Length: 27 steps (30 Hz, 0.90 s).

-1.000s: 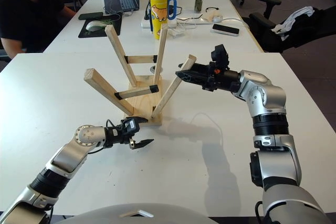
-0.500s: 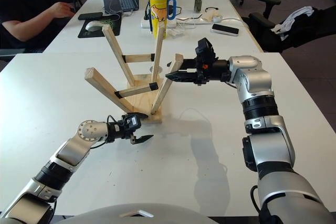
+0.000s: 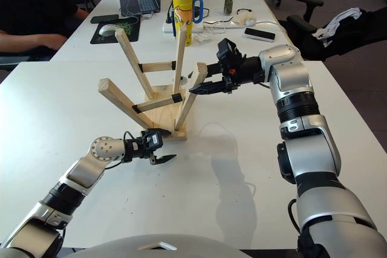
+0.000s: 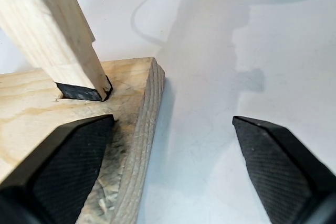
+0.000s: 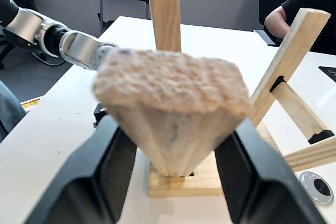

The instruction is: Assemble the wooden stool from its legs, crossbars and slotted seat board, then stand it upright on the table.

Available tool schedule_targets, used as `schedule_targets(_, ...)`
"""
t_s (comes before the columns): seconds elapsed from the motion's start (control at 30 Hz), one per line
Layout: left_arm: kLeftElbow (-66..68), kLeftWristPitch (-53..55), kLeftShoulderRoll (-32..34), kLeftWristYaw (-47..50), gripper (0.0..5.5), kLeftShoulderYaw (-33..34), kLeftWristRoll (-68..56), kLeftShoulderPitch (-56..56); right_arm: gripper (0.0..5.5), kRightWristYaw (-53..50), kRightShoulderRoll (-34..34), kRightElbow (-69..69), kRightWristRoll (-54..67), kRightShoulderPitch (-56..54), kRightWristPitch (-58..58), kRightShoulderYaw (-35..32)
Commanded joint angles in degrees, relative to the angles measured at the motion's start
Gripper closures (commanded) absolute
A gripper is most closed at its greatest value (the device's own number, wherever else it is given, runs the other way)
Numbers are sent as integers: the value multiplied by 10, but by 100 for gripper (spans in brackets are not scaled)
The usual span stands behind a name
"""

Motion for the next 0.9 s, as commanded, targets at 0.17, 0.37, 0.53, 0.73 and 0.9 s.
schedule_targets(0.17,63,12,11,-14,131,-22,30,29,343,4,-27,17,2,-29,9,12)
schedule_targets(0.37,126,-7,54,-46,131,-26,53,13,343,4,-62,19,23,-27,28,11)
schedule_targets(0.53,165,-23,130,-91,131,-36,83,-2,343,4,-89,11,39,-7,50,-15)
schedule_targets(0.73,169,-67,164,-170,131,-64,64,11,343,-18,-76,-46,54,33,74,-61)
schedule_targets(0.9,127,-46,166,-243,131,-81,12,38,343,-64,-59,-125,69,87,101,-87)
